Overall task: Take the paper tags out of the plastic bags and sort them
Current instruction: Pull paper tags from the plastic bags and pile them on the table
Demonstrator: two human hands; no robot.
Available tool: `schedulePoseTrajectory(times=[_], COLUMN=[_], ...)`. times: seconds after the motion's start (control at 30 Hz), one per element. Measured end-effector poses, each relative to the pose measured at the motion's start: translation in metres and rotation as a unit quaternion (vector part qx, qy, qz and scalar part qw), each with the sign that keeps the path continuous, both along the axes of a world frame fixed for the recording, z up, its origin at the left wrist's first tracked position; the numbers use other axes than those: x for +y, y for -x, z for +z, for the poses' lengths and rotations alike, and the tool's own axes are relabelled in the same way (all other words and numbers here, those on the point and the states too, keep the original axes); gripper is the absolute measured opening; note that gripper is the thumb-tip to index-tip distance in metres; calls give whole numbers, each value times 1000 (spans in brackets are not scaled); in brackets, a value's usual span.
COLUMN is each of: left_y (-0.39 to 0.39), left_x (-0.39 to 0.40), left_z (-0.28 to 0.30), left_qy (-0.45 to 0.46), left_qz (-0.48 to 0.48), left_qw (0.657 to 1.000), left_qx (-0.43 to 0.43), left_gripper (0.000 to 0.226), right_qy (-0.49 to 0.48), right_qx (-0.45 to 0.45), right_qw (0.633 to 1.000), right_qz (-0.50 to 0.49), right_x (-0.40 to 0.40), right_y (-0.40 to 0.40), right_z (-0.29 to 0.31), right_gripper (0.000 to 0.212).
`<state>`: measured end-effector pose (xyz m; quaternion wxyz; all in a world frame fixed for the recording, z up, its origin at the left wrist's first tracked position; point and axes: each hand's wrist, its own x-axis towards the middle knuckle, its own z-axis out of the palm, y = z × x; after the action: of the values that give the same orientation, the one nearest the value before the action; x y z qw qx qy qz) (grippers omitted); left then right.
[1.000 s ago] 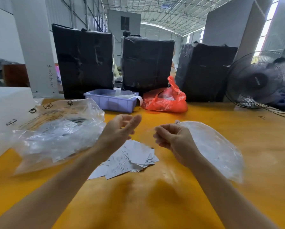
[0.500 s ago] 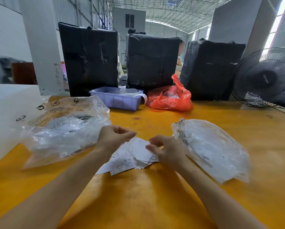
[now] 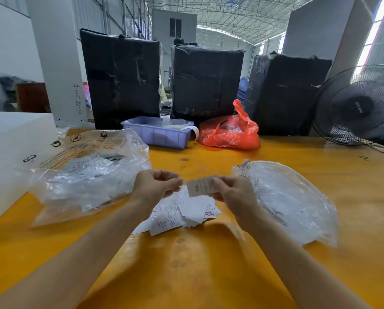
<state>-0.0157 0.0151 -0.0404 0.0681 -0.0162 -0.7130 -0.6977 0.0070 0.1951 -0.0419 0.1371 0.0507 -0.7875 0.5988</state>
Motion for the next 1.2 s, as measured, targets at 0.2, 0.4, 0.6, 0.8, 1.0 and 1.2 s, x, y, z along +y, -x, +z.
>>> schedulePoseTrajectory(times=[0.2,0.4,0.6,0.8,1.0,1.2], left_y=[-3,-7,-10,-13,-14,-16], left_x=[4,10,14,13,18,21], left_z=[3,6,4,6,3,3], left_qy=[-46,-47,-24,-33,1,5], left_qz=[-31,-58,-66,-84,-97,-111], left_qw=[998,996,997,995,994,993], left_qx=[-29,-45,-38,-46,-52,-44], left_gripper=[10,9,6,26,12,7], right_qy=[252,260,243,166,118,74], right_qx=[-159,-148,-99,45,102,119], right_qw=[952,951,961,985,988,990], right_qz=[70,80,89,19,13,5], right_x=[7,4,4,5,2,1], right_y=[0,0,-2,-4,-5,-5], right_z=[7,8,7,13,11,10], right_gripper=[21,19,18,22,18,21])
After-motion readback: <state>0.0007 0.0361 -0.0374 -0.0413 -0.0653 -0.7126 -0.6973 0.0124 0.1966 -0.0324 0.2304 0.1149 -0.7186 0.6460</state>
